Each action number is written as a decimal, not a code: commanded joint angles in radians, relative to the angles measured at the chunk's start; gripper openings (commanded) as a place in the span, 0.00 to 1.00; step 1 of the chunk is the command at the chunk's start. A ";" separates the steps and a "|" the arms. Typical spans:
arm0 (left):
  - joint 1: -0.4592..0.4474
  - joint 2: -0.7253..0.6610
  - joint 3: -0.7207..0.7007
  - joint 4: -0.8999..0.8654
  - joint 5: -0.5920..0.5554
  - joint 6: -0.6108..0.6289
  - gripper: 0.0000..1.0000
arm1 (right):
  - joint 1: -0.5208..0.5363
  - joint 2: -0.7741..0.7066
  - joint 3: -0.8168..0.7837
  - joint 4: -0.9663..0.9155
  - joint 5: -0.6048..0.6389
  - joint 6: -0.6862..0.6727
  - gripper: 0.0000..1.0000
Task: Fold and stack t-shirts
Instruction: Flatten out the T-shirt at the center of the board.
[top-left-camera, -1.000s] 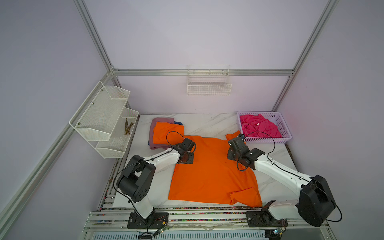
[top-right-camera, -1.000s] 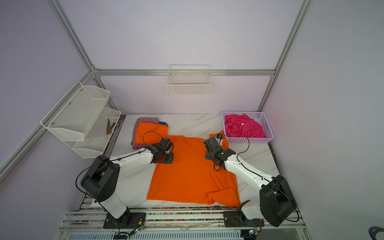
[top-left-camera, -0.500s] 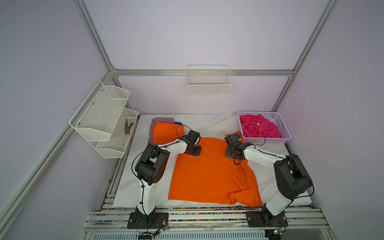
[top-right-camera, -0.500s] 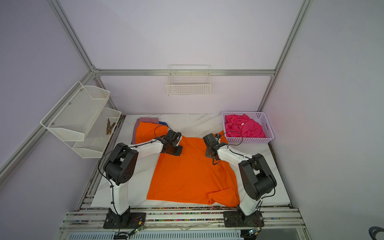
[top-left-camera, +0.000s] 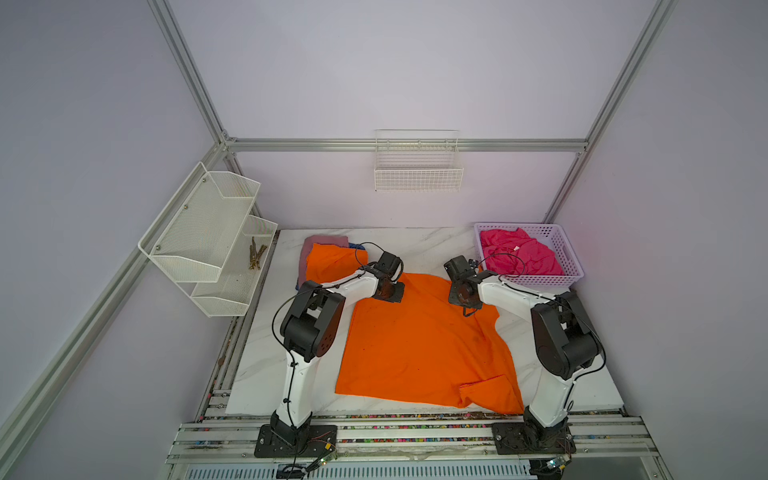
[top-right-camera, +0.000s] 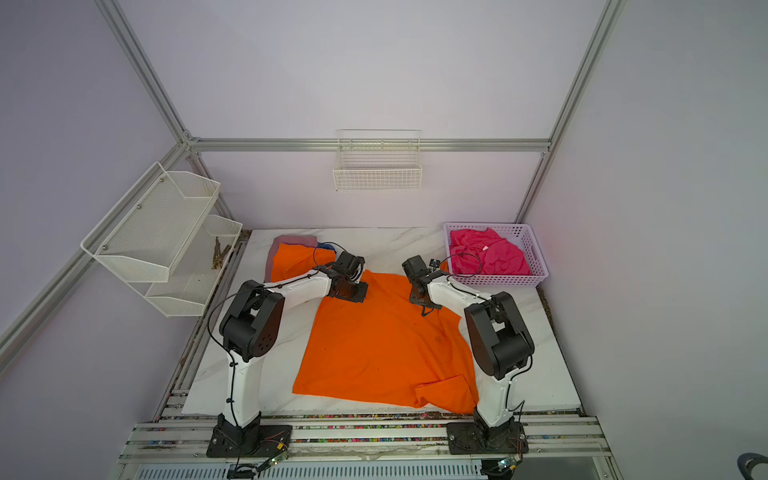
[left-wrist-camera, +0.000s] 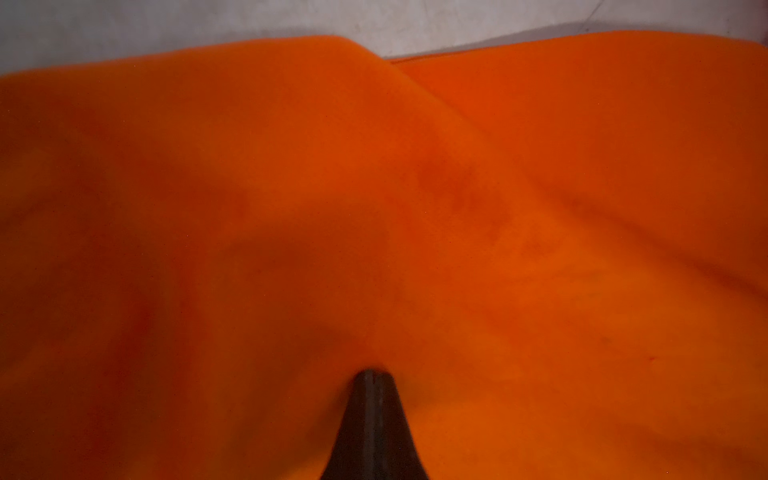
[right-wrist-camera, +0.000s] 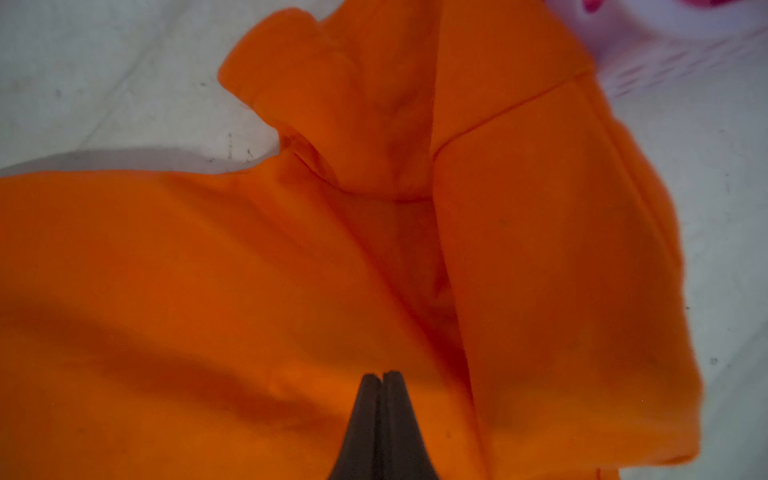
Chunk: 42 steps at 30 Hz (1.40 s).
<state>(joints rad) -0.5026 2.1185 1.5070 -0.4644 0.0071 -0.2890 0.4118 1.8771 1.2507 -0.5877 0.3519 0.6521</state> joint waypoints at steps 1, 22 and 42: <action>0.032 0.025 -0.023 -0.084 -0.096 -0.031 0.00 | -0.004 0.013 0.028 -0.075 0.030 0.036 0.00; 0.147 0.017 -0.145 -0.172 -0.239 -0.045 0.00 | -0.020 0.020 0.022 -0.090 0.063 0.023 0.00; 0.159 0.103 0.052 -0.241 -0.217 -0.047 0.00 | -0.031 -0.063 -0.006 -0.054 0.026 -0.019 0.00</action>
<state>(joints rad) -0.3794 2.1574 1.6077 -0.6804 -0.1936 -0.3473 0.3859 1.8843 1.2671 -0.6567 0.3862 0.6483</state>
